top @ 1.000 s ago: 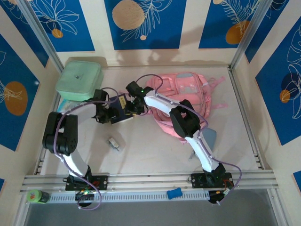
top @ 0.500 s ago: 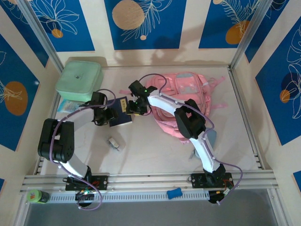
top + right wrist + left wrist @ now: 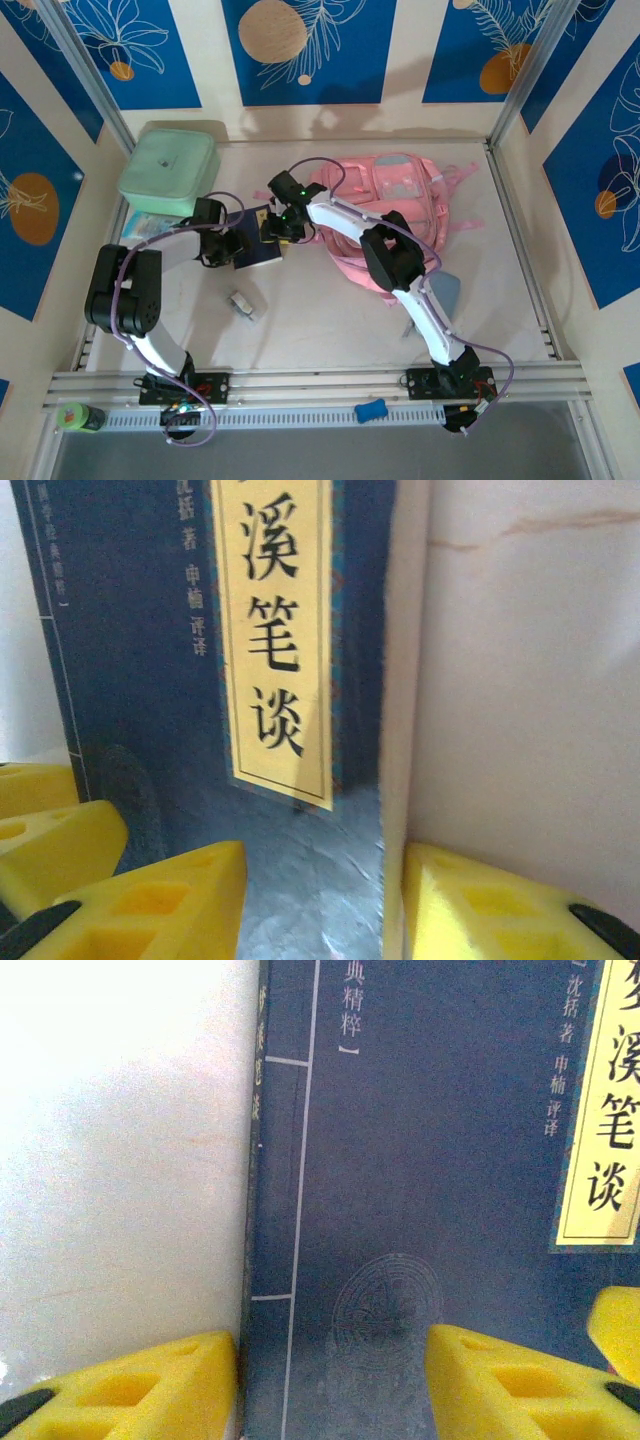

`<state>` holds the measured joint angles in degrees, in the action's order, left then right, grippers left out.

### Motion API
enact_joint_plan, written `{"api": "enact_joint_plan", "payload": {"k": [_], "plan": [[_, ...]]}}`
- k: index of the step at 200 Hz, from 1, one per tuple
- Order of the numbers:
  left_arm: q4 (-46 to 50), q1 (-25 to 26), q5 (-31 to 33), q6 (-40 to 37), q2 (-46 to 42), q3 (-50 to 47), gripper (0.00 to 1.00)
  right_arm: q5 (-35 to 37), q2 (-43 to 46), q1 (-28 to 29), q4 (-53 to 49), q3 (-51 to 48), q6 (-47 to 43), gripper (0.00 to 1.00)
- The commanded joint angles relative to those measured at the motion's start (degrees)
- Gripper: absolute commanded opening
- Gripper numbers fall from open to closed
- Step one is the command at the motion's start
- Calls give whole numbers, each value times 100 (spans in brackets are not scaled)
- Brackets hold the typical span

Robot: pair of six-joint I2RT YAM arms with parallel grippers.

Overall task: Pack the student bag
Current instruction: Pick up the book from the middle-left of the table.

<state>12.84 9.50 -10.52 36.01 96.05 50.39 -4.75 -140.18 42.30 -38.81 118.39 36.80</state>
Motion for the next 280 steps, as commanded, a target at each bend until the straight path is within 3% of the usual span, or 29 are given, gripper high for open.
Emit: {"api": "enact_joint_plan", "payload": {"k": [1,87,186,241,280], "plan": [[-409,18,-326,110,94,-179,53,-251,-115,100,-190,308,-102,45],[-422,22,-247,-20,-6,-310,52,-650,341,102,-408,549,111,43],[-421,18,-240,-5,-62,-337,52,-975,596,75,-180,84,434,27],[-487,33,-354,47,-68,-357,52,-729,395,147,-231,121,260,26],[-458,30,-354,29,-155,-376,52,-688,408,137,-240,142,206,15]]}}
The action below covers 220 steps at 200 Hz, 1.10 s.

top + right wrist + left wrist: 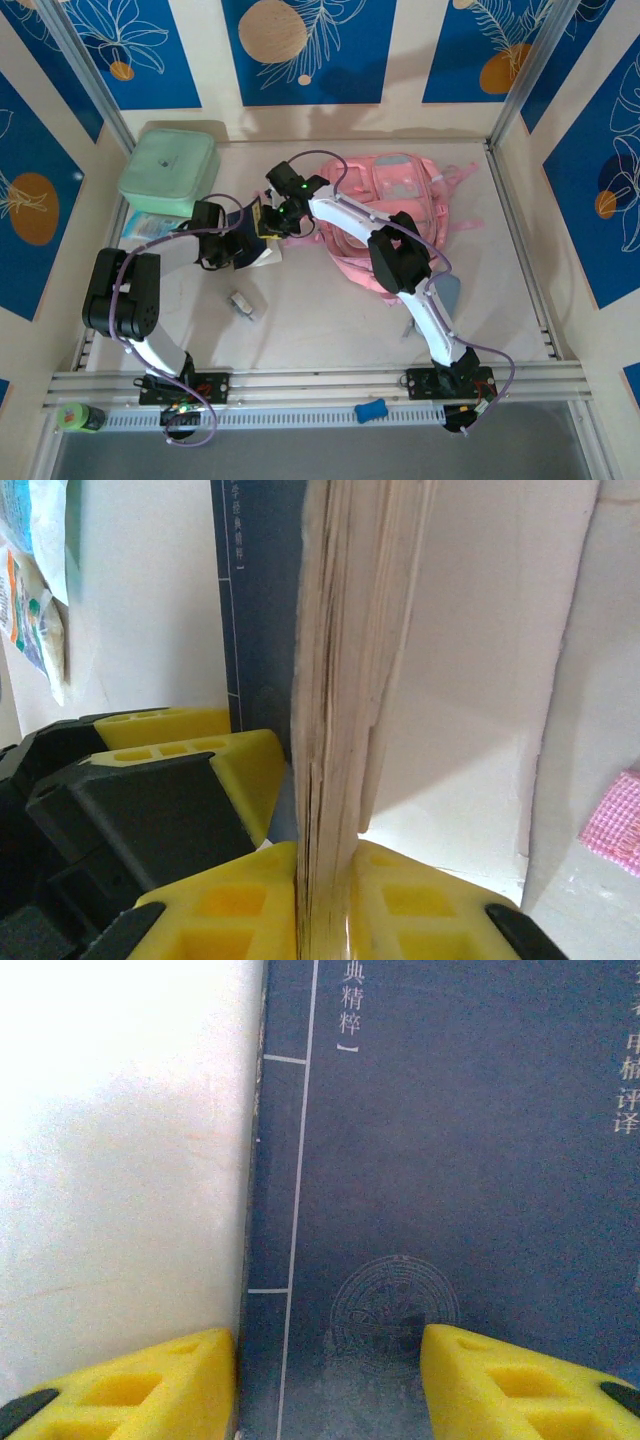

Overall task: Pack the student bag
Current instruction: Pick up the book from the middle-left of the table.

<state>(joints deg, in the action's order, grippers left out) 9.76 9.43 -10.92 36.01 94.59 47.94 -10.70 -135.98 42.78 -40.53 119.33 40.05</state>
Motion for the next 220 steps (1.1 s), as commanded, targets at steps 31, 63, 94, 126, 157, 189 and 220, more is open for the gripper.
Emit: {"api": "enact_joint_plan", "payload": {"k": [31,63,94,126,157,189,220], "plan": [[-84,31,-319,27,-100,-97,52,-152,120,81,-86,114,-155,3],[224,-12,-246,-36,-428,70,55,-135,527,98,-4,47,-198,0],[614,-133,-235,-136,-1061,280,61,-95,1160,22,141,-213,-238,0],[794,-291,-703,-80,-1831,375,66,-137,2044,-162,309,-878,-266,0],[684,-302,-1540,130,-2260,443,70,-438,3087,-436,636,-1920,-268,0],[-235,-204,-2324,855,-2611,128,71,-722,4100,-768,819,-2997,-302,0],[-793,273,-2307,1241,-2722,-53,74,-1265,4964,-1250,1129,-3939,-179,0]]}}
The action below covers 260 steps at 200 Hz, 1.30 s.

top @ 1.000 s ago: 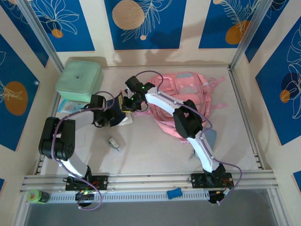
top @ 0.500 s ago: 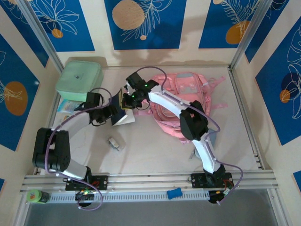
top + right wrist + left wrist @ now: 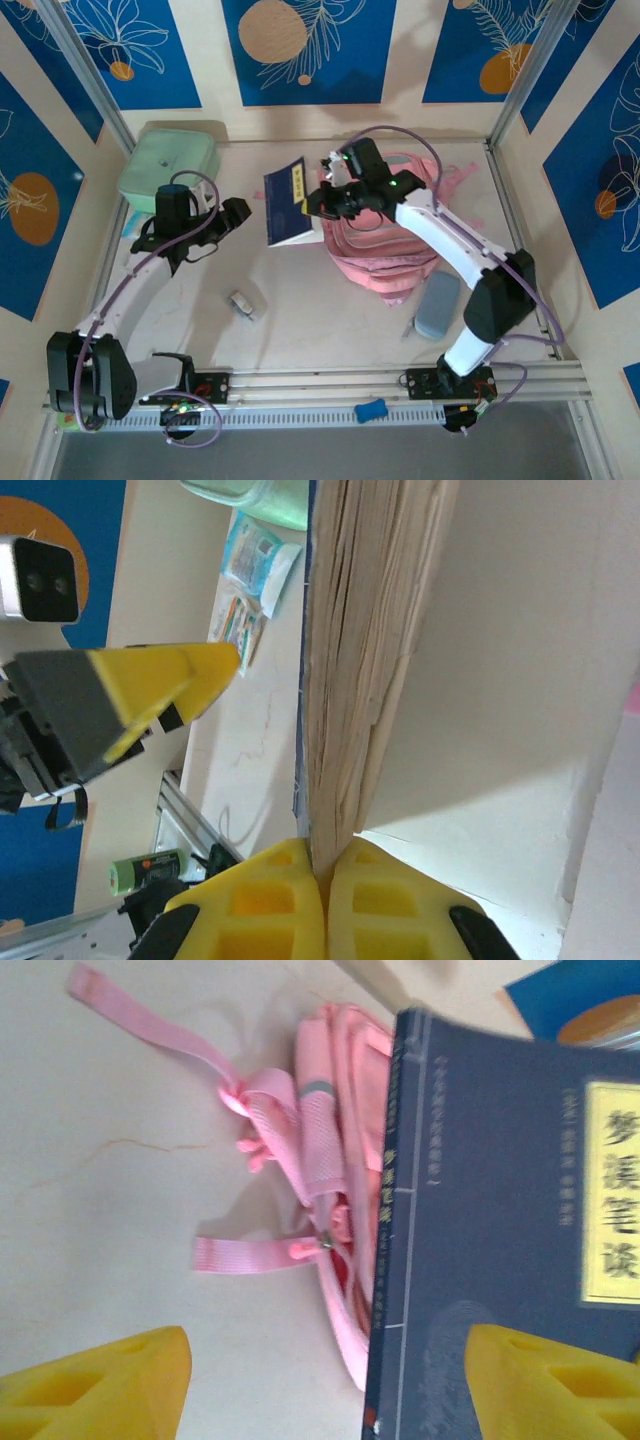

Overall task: Pack the student bag
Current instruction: Pick up the book from the middle-left of the table.

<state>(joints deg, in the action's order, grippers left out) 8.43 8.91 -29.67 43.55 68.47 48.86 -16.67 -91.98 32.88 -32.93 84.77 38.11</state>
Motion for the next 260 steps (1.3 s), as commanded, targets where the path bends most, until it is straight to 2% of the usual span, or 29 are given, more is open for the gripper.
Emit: {"api": "enact_joint_plan", "payload": {"k": [1,43,66,104,122,153,189,202,210,218,234,249,260], "plan": [[-694,346,-433,501,-108,-151,74,-687,592,-276,380,-516,23,0],[-2209,976,-846,1171,231,-267,75,-1559,1427,-877,868,-1321,186,0],[-2952,1266,-861,1511,482,-215,74,-1867,1712,-1050,1055,-1559,171,0],[-3362,1676,-874,1721,893,74,67,-2151,1979,-1180,1472,-1920,250,0],[-3643,1787,-825,1817,915,81,56,-2207,1988,-1264,1604,-2072,261,0],[-3862,1843,-962,1887,971,208,26,-2298,1878,-1384,1639,-2248,172,0],[-3528,1887,-853,1759,1004,456,10,-2351,1885,-1463,1694,-2342,114,0],[-3526,1894,-798,1794,1018,546,0,-2318,1893,-1507,1575,-2340,51,7],[-3582,1895,-773,1853,1024,579,0,-2315,1916,-1556,1518,-2359,24,12],[-3652,1898,-764,1933,1035,635,0,-2322,1945,-1613,1484,-2400,22,21],[-3699,1900,-719,2010,1029,766,0,-2271,2047,-1760,1464,-2529,83,51],[-3871,1937,-672,2155,1041,809,0,-2455,2013,-1929,1567,-2640,258,87],[-4054,1980,-654,2291,1084,809,0,-2765,1892,-1987,1649,-2609,327,98]]}}
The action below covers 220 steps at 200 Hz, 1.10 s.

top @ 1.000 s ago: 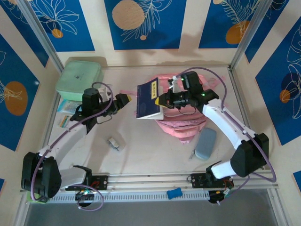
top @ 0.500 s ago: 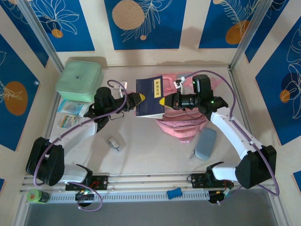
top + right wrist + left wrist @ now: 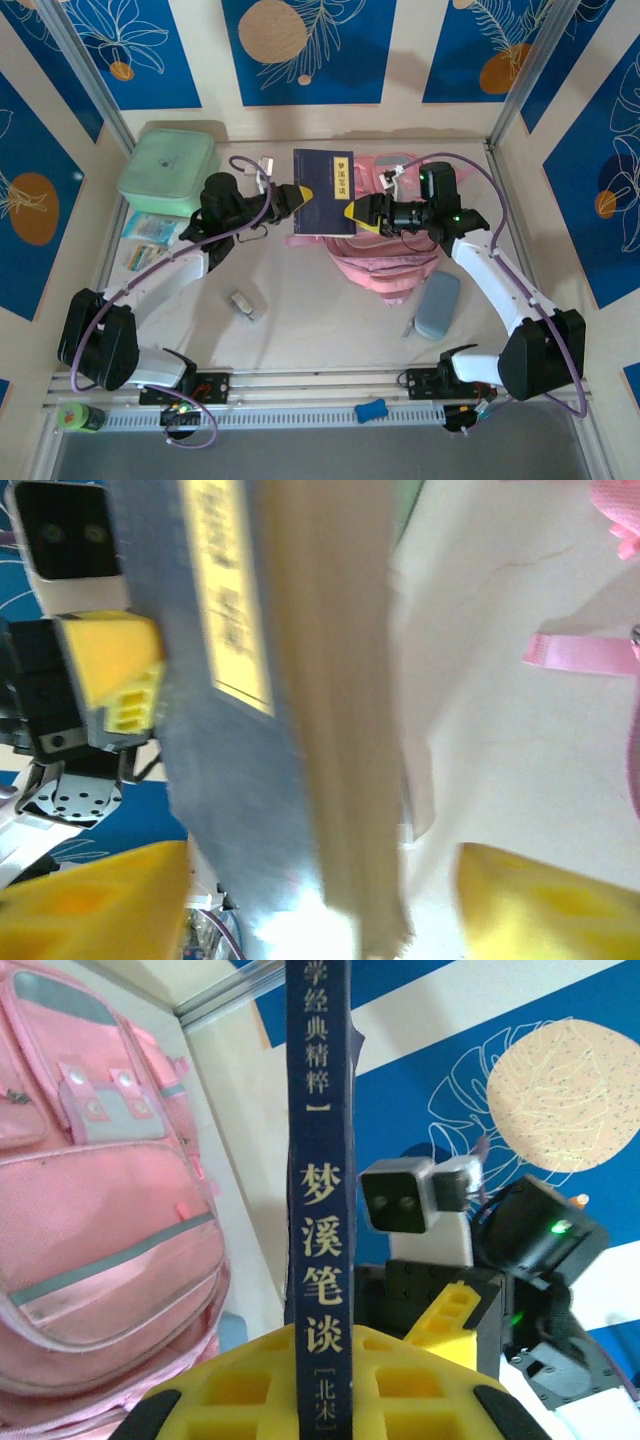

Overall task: Pack the student bag
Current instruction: Pick up the book from the middle-left of the table.

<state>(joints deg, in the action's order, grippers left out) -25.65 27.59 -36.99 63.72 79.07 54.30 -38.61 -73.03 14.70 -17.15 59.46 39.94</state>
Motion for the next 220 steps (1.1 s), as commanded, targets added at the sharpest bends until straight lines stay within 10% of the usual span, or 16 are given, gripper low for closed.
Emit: {"api": "enact_joint_plan", "payload": {"k": [1,51,142,220], "plan": [[-667,109,78,281,22,265,0,-596,-15,-173,84,-76,153,98],[-487,202,239,152,173,317,0,-1402,-98,-75,1322,-110,838,100],[135,281,587,-253,163,313,0,-1252,-286,216,1423,28,963,64],[675,392,797,-680,51,327,0,-805,-304,159,677,115,459,5]]}}
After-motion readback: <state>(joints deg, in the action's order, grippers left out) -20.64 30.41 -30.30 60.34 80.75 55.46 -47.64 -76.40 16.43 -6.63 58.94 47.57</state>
